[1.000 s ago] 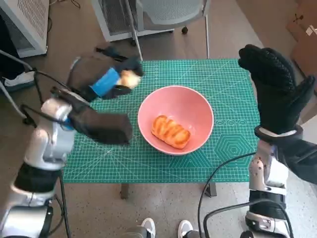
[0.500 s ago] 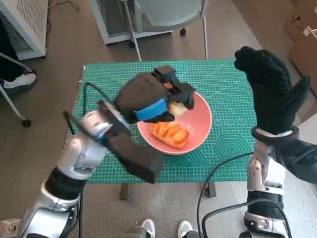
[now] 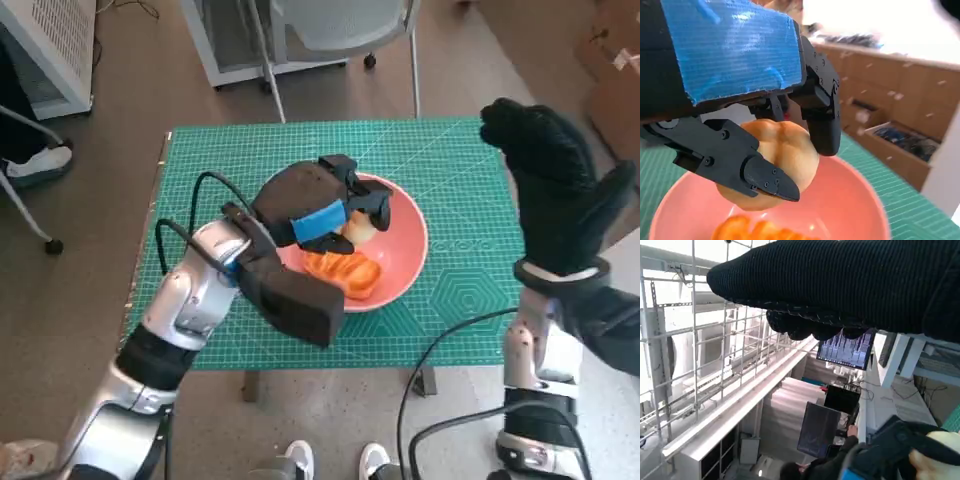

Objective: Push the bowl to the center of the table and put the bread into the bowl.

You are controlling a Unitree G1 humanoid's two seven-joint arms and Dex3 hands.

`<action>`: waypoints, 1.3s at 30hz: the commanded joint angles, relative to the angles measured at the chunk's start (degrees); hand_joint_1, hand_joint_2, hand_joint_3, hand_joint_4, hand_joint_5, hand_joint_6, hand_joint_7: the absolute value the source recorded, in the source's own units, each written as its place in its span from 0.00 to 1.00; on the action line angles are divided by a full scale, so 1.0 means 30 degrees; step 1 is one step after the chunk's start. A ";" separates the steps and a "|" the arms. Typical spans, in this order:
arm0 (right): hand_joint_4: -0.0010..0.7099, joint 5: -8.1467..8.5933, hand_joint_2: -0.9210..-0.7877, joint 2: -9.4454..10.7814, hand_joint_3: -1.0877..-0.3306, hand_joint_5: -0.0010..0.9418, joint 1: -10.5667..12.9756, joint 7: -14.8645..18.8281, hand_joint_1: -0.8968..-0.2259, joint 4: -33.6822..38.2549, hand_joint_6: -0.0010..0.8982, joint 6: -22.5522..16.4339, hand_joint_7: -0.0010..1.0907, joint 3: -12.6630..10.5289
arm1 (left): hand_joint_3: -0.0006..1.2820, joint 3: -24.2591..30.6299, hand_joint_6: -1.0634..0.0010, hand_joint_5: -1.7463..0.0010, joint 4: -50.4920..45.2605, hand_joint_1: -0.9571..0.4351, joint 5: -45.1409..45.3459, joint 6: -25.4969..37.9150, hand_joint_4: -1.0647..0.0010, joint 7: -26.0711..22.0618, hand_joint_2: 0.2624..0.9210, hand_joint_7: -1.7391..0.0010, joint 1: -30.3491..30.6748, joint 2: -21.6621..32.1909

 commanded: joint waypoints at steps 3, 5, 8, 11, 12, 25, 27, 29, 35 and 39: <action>0.55 -0.0105 0.00 -0.0010 0.72 0.00 0.0488 -0.0300 0.63 -0.0236 0.48 0.0213 0.00 -0.0013 | 0.01 0.0239 0.70 0.98 0.0259 0.31 -0.0179 -0.0319 0.71 0.0366 0.99 0.89 0.0010 0.0006; 0.55 -0.0146 0.00 -0.0005 0.72 0.00 0.0507 -0.0361 0.63 -0.0286 0.48 0.0209 0.00 -0.0010 | 0.01 0.0362 0.72 0.99 0.0398 0.27 -0.0462 -0.0451 0.75 0.0343 0.99 0.91 0.0033 -0.0034; 0.55 -0.0228 0.00 -0.0008 0.73 0.00 0.0491 -0.0453 0.63 -0.0300 0.49 0.0175 0.01 -0.0004 | 0.03 0.0707 0.77 1.00 0.0726 0.22 -0.1218 -0.0663 0.84 0.0152 1.00 0.93 0.0085 -0.0132; 0.55 -0.0243 0.00 0.0003 0.73 0.00 0.0466 -0.0478 0.63 -0.0288 0.49 0.0134 0.01 -0.0008 | 0.05 0.0985 0.82 1.00 0.0834 0.18 -0.1838 -0.0899 0.90 -0.0011 1.00 0.95 0.0170 -0.0089; 0.55 -0.0242 0.00 0.0015 0.73 0.00 0.0430 -0.0495 0.63 -0.0269 0.49 0.0127 0.01 -0.0001 | 0.06 0.1184 0.84 1.00 0.0848 0.16 -0.2212 -0.1056 0.94 -0.0064 1.00 0.96 0.0253 -0.0067; 0.55 -0.0241 0.00 0.0115 0.73 0.00 0.0114 -0.0621 0.62 -0.0236 0.49 0.0292 0.01 0.0141 | 0.17 0.3815 0.91 1.00 -0.0361 0.09 -0.7526 -0.1463 1.00 -0.1286 1.00 0.98 0.1788 -0.0681; 0.55 -0.0246 0.00 0.0116 0.73 0.00 0.0054 -0.0649 0.62 -0.0240 0.49 0.0325 0.01 0.0163 | 0.17 0.4319 0.91 1.00 -0.0563 0.09 -0.8588 -0.1513 1.00 -0.1426 1.00 0.97 0.2094 -0.0917; 0.55 -0.0246 0.00 0.0115 0.73 0.00 -0.0006 -0.0678 0.62 -0.0256 0.49 0.0360 0.01 0.0185 | 0.18 0.4786 0.90 1.00 -0.0763 0.11 -0.9622 -0.1584 1.00 -0.1579 1.00 0.97 0.2354 -0.1152; 0.56 -0.0388 0.00 0.0045 0.73 0.00 -0.0366 -0.0926 0.62 -0.0388 0.50 0.0520 0.01 0.0278 | 0.22 0.6832 0.87 1.00 -0.1882 0.15 -1.4075 -0.2082 1.00 -0.2019 1.00 0.96 0.3393 -0.2592; 0.56 -0.0576 0.00 -0.0022 0.74 0.01 -0.0701 -0.1146 0.63 -0.0304 0.50 0.0620 0.01 0.0338 | 0.26 0.7667 0.87 1.00 -0.2510 0.14 -1.6278 -0.2310 1.00 -0.2106 1.00 0.96 0.4039 -0.3690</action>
